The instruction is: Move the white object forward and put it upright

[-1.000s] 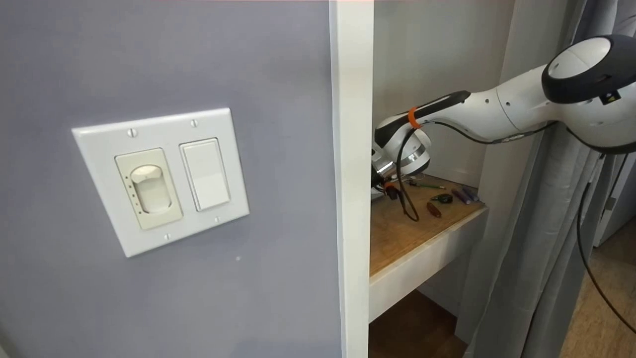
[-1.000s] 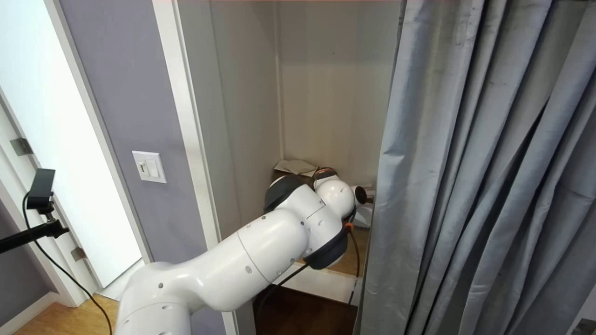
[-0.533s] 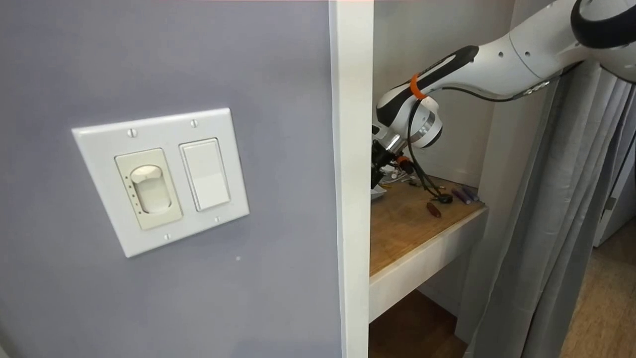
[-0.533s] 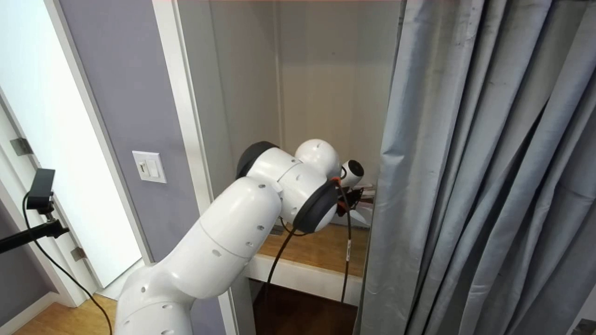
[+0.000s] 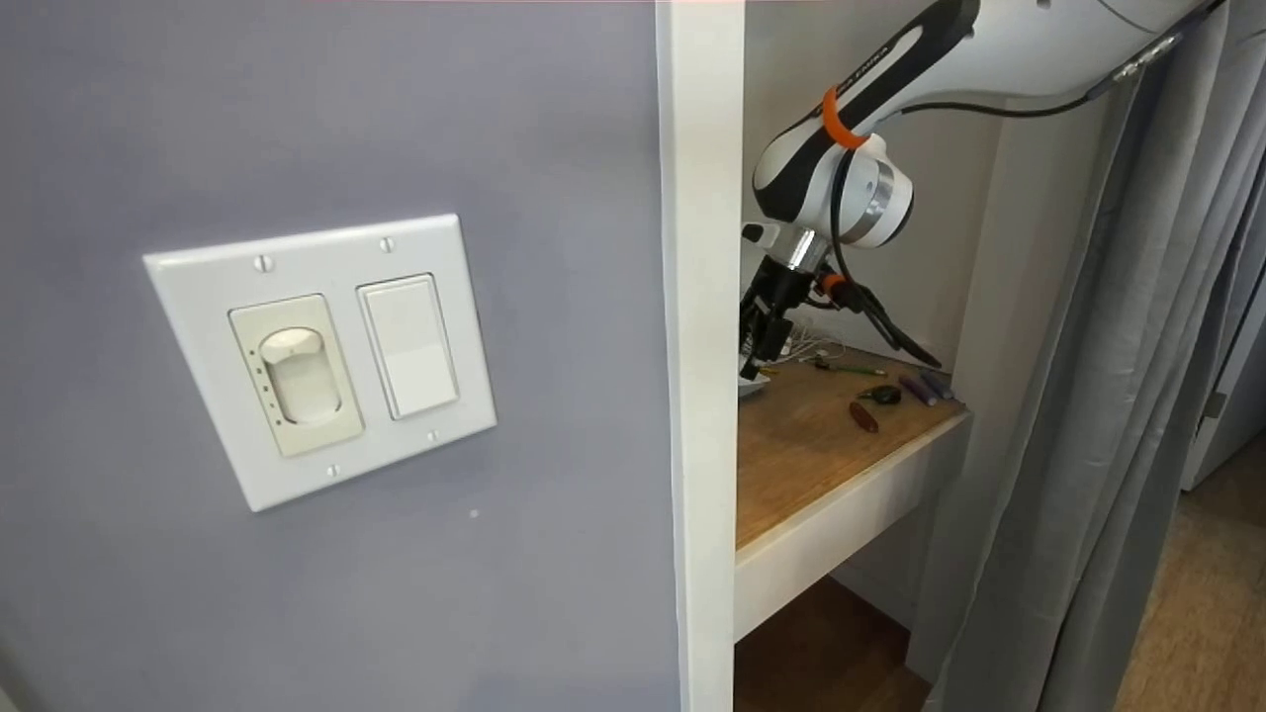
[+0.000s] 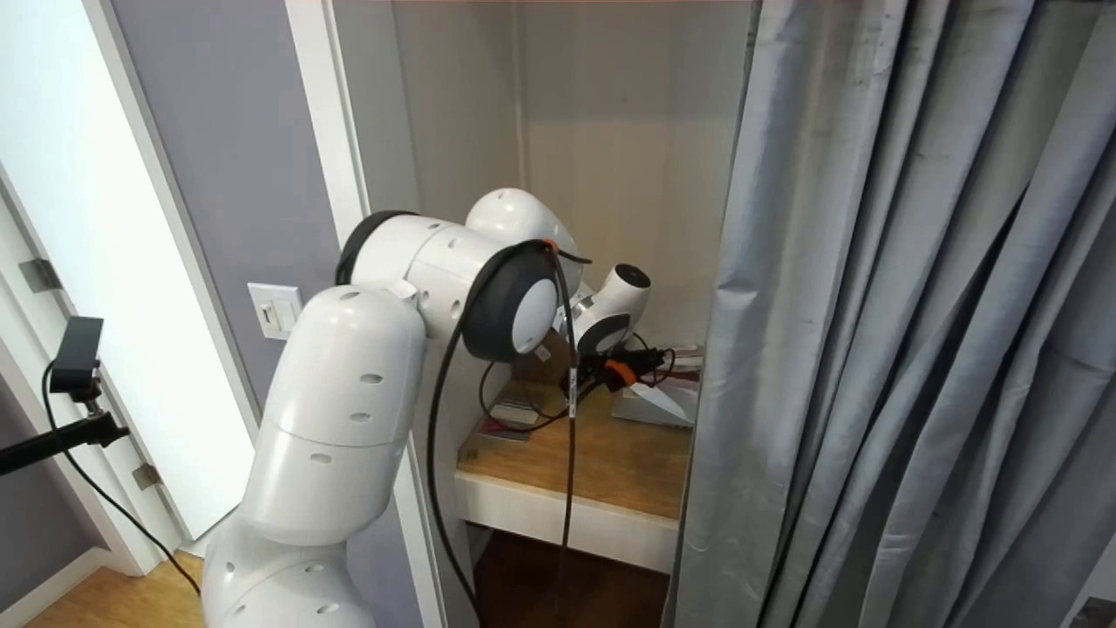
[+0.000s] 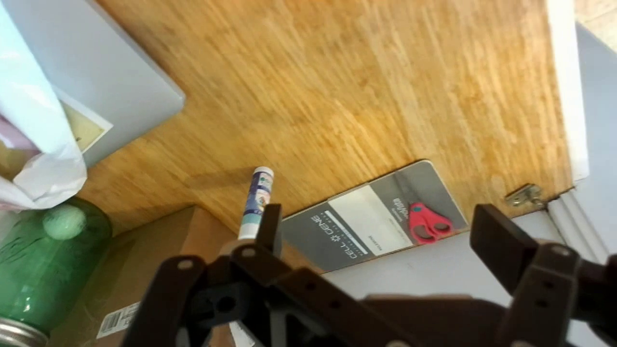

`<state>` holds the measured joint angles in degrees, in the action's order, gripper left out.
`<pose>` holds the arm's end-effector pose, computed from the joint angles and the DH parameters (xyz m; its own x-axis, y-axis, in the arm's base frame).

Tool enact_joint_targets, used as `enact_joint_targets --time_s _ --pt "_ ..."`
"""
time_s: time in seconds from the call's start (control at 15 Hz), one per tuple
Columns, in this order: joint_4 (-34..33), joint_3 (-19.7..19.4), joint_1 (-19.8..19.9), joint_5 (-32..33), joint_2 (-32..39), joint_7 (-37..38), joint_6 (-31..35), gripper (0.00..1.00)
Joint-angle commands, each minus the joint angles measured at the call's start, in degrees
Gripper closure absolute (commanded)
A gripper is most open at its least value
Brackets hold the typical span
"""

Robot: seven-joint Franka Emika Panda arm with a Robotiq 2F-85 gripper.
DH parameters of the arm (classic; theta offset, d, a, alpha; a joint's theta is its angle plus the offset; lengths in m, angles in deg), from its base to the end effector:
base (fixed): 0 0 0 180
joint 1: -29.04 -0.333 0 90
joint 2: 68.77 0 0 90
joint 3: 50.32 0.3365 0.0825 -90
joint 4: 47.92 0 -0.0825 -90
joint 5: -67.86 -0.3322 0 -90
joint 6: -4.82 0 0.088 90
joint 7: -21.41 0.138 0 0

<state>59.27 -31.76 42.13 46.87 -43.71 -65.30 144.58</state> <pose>0.6232 0.0501 0.3300 0.2311 0.8882 0.3970 0.9606 -0.2731 0.0519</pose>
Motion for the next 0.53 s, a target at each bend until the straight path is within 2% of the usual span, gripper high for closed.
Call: enact_joint_targets --time_s 0.0,0.13,0.27,0.47 --pt "5.4 -5.1 -4.4 2.0 -6.3 6.5 -3.4 0.00" --pt "7.2 -7.6 -6.2 3.6 -7.8 9.7 -0.9 0.00" --pt "4.5 -7.1 -5.8 1.3 -5.6 6.6 -2.6 0.00" --pt "5.3 -7.9 -5.9 1.4 -6.5 6.6 -2.6 0.00"
